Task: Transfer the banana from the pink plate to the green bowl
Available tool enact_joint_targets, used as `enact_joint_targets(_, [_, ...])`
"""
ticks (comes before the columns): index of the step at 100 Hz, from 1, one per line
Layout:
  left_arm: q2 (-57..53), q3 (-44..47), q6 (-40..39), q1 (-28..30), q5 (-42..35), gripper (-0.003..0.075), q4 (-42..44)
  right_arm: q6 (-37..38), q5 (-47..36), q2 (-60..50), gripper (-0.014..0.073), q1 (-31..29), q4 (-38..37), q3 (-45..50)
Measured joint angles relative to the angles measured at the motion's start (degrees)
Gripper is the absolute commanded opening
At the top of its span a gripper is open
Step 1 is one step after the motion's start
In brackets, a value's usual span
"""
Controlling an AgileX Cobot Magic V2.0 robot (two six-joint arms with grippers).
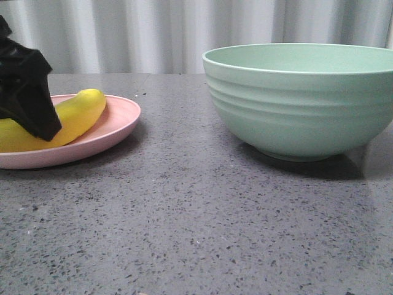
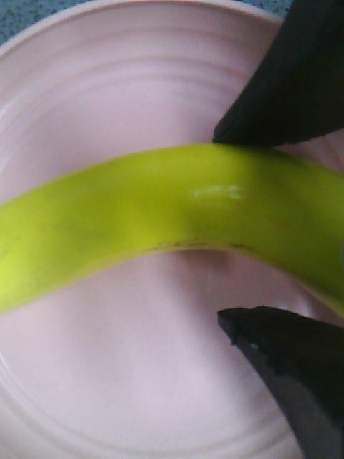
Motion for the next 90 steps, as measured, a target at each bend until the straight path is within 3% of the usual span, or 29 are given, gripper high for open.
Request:
enact_joint_targets(13, [0.71, -0.11, 0.0, 0.0, 0.0, 0.0361, 0.0, 0.0, 0.0, 0.0, -0.0053, 0.0, 0.0, 0.0])
enact_joint_targets(56, [0.71, -0.23, 0.38, 0.0, -0.13, -0.0017, 0.0, -0.1, 1.43, 0.0, -0.0053, 0.0, 0.04, 0.0])
enact_joint_targets(84, [0.9, -5.69, 0.5, -0.75, 1.83, -0.002, -0.04, -0.1, 5.24, 0.12, -0.005, 0.09, 0.13, -2.91])
enact_joint_targets(90, [0.9, -7.82, 0.86, -1.96, 2.87, -0.002, -0.04, -0.1, 7.69, 0.76, -0.0018, 0.31, 0.29, -4.67])
